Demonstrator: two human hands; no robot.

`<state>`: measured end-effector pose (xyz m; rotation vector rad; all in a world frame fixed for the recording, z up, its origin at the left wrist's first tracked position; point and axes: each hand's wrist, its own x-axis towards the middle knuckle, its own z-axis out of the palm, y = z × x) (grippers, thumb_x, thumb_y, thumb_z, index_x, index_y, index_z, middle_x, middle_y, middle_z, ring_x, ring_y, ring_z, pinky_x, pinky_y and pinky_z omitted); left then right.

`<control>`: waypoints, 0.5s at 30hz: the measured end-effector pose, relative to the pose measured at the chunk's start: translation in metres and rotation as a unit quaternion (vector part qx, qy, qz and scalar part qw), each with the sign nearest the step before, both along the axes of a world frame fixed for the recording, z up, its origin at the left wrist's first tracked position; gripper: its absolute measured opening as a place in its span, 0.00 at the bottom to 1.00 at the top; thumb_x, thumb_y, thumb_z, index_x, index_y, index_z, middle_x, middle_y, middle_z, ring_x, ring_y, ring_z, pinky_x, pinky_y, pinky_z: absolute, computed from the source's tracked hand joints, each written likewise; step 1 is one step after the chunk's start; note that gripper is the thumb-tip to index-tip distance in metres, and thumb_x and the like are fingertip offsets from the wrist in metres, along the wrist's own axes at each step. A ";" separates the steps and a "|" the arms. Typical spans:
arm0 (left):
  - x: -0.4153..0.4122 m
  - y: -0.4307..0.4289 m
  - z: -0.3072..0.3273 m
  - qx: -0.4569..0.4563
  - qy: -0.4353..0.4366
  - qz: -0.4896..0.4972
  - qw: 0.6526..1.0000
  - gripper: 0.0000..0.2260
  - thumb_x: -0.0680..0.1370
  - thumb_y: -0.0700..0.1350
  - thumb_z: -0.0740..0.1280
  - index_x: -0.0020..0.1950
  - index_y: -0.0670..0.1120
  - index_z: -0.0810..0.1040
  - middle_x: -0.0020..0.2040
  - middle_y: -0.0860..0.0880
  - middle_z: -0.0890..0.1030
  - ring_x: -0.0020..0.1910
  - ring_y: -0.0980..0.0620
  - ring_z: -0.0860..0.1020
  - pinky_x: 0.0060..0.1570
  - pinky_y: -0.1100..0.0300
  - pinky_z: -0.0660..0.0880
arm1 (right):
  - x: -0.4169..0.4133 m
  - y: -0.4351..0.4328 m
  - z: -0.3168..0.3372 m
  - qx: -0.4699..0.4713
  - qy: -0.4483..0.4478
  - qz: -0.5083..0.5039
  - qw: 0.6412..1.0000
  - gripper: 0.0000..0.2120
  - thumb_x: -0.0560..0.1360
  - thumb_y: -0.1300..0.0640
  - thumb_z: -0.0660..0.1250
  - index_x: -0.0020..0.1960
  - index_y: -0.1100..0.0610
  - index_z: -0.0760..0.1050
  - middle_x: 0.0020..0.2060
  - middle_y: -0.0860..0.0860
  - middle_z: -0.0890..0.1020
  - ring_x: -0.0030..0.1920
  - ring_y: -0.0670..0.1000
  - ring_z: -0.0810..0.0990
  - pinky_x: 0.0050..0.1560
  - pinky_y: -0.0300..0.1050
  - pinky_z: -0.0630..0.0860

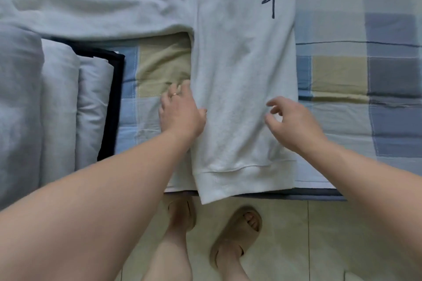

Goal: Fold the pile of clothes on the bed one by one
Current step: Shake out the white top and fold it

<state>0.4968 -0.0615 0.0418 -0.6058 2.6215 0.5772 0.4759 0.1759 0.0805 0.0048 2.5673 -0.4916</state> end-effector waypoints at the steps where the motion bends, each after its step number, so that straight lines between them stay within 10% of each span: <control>1: -0.021 -0.003 -0.002 -0.045 0.050 -0.069 0.995 0.33 0.79 0.54 0.66 0.80 0.51 0.55 0.81 0.46 0.55 0.79 0.41 0.55 0.74 0.46 0.59 | -0.015 -0.007 -0.005 -0.018 0.031 0.012 0.999 0.20 0.80 0.49 0.62 0.72 0.48 0.70 0.65 0.50 0.76 0.67 0.54 0.72 0.65 0.54 0.71; 5: -0.084 -0.012 -0.036 -0.038 0.071 -0.271 0.959 0.30 0.83 0.57 0.56 0.82 0.55 0.49 0.83 0.50 0.42 0.82 0.46 0.41 0.79 0.43 0.45 | -0.071 -0.040 -0.040 0.012 0.078 0.024 0.997 0.32 0.82 0.47 0.60 0.82 0.46 0.51 0.82 0.51 0.49 0.81 0.55 0.47 0.78 0.56 0.49; 11: -0.046 -0.036 -0.058 -0.031 -0.040 -0.359 0.932 0.33 0.83 0.60 0.52 0.82 0.53 0.37 0.81 0.52 0.34 0.80 0.51 0.35 0.78 0.43 0.38 | -0.014 -0.069 -0.068 0.104 -0.132 0.178 0.970 0.41 0.79 0.41 0.60 0.81 0.44 0.37 0.79 0.55 0.32 0.80 0.59 0.33 0.79 0.60 0.39; 15: -0.031 -0.042 -0.022 0.016 -0.152 -0.391 0.908 0.34 0.82 0.55 0.59 0.83 0.50 0.45 0.82 0.49 0.36 0.81 0.49 0.37 0.78 0.43 0.42 | 0.006 -0.062 -0.016 0.060 -0.325 0.201 0.922 0.34 0.79 0.44 0.63 0.81 0.45 0.54 0.82 0.50 0.44 0.81 0.53 0.48 0.79 0.48 0.51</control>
